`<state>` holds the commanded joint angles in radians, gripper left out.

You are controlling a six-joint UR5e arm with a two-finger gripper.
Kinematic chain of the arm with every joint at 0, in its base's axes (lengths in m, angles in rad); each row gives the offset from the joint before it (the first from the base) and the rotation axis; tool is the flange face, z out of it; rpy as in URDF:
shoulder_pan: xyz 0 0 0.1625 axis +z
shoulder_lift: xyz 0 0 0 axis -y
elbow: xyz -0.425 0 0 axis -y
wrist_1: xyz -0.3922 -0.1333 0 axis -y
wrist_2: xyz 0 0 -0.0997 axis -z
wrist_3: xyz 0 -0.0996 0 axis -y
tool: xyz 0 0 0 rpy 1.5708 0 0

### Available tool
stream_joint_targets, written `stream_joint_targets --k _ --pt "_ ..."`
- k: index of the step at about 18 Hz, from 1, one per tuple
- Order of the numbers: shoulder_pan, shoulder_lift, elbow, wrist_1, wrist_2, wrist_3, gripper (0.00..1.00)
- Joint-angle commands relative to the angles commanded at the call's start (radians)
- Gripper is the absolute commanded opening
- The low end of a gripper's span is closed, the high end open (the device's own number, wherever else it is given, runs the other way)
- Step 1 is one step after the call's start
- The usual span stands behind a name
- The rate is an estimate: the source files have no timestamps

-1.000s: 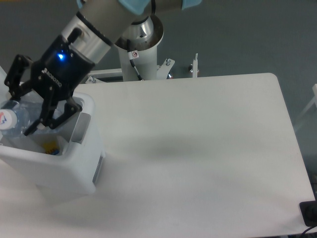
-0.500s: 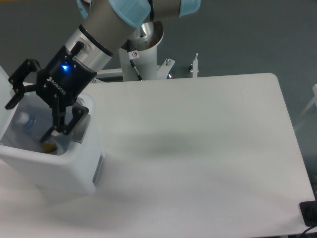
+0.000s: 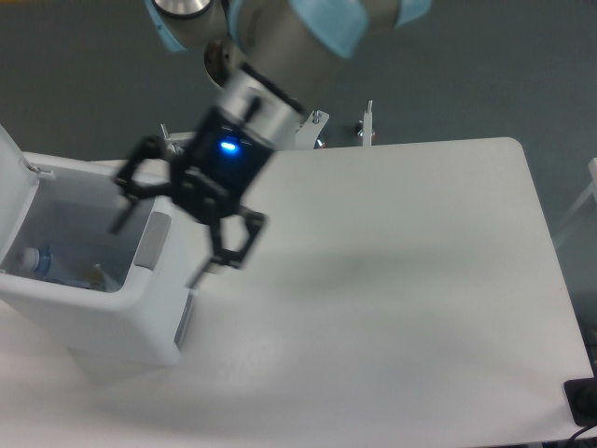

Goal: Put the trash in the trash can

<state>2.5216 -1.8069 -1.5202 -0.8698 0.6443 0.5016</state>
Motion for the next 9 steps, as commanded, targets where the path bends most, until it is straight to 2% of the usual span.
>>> stream_joint_targets --k 7,9 --pt "0.117 -0.123 0.011 -0.002 0.005 0.057 1.0" --pt "0.15 -0.178 0.032 -0.002 0.015 0.06 1.0"
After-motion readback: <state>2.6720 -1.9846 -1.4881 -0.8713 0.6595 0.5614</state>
